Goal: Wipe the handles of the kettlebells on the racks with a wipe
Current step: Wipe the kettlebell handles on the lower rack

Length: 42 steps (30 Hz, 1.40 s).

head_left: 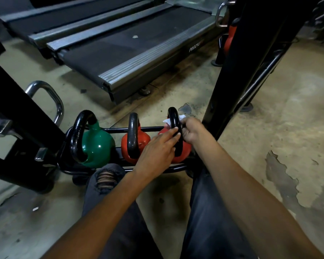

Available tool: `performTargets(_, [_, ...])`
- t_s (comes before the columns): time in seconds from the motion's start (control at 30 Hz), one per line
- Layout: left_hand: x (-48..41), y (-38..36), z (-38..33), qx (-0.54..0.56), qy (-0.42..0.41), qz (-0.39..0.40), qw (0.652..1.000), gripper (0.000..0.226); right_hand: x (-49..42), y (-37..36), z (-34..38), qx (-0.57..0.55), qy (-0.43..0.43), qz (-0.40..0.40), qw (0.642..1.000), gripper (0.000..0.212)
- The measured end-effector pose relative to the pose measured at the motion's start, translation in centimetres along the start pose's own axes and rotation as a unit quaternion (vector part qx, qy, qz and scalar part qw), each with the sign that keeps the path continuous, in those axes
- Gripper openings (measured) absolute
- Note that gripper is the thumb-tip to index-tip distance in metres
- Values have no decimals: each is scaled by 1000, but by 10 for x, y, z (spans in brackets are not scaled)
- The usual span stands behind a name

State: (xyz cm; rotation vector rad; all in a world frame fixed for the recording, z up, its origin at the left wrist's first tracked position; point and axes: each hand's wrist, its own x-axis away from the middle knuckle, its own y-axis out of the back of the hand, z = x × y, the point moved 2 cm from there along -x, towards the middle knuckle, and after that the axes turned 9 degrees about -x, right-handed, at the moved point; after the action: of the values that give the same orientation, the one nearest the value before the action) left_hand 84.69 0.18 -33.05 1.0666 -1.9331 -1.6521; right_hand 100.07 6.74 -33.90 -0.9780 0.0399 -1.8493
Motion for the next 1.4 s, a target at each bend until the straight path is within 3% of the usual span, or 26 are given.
performTargets(0.17, [-5,7,1,-2,-10,-1,1000,48,-27,-16,13,-41,-3,-75,996,38])
performTargets(0.23, [-6,7,2,2,-10,-2,1000,48,-33,-15,13,-32,41,-113,992,31])
performTargets(0.27, [-6,7,2,4,-11,-4,1000,48,-35,-14,14,-1,86,-136,987,24])
performTargets(0.33, [-6,6,1,3,-12,-9,1000,48,-38,-19,22,169,192,-160,953,12])
performTargets(0.4, [-6,5,-1,1,-8,-14,1000,49,-41,-31,33,392,253,-122,876,20])
performTargets(0.47, [-5,5,-4,-10,-1,-7,1000,55,-45,-46,45,561,243,-54,789,25])
performTargets(0.57, [-3,4,-6,-37,-6,18,999,74,-40,-71,48,783,215,44,582,21])
performTargets(0.63, [-1,2,-5,-51,-5,21,998,76,-26,-85,43,872,188,91,443,23])
performTargets(0.7, [0,2,-4,-42,-4,12,999,64,-5,-90,36,921,187,124,319,20])
performTargets(0.73, [0,1,-3,-34,-1,7,999,58,6,-88,35,931,200,135,275,16])
performTargets(0.77, [1,0,-3,-28,-1,2,1000,51,13,-82,33,928,228,143,256,12])
performTargets(0.8, [2,-1,-4,-22,-4,-2,1000,47,15,-74,32,919,258,141,262,11])
performTargets(0.87, [6,-4,-6,-10,-12,-11,1000,44,15,-48,29,871,348,118,327,17])
performTargets(0.9, [8,-6,-7,-5,-13,-14,1000,45,17,-32,27,832,390,105,381,21])
performTargets(1.0, [14,-8,-8,17,-8,-19,1000,57,42,11,-1,615,493,56,613,26])
performTargets(1.07, [17,-8,-6,29,-7,-15,999,64,64,27,-35,474,495,-1,728,31])
performTargets(1.2, [13,-7,0,28,-1,4,1000,69,67,13,-49,337,399,-70,850,23])
performTargets(1.3, [-1,-2,5,30,19,-5,999,62,17,-6,-6,150,199,-60,966,22])
performTargets(1.37, [-14,4,8,35,27,-7,999,58,-9,-13,13,30,72,-25,997,27])
performTargets(1.4, [-20,6,9,37,28,-7,999,56,-17,-11,17,20,52,-18,998,28])
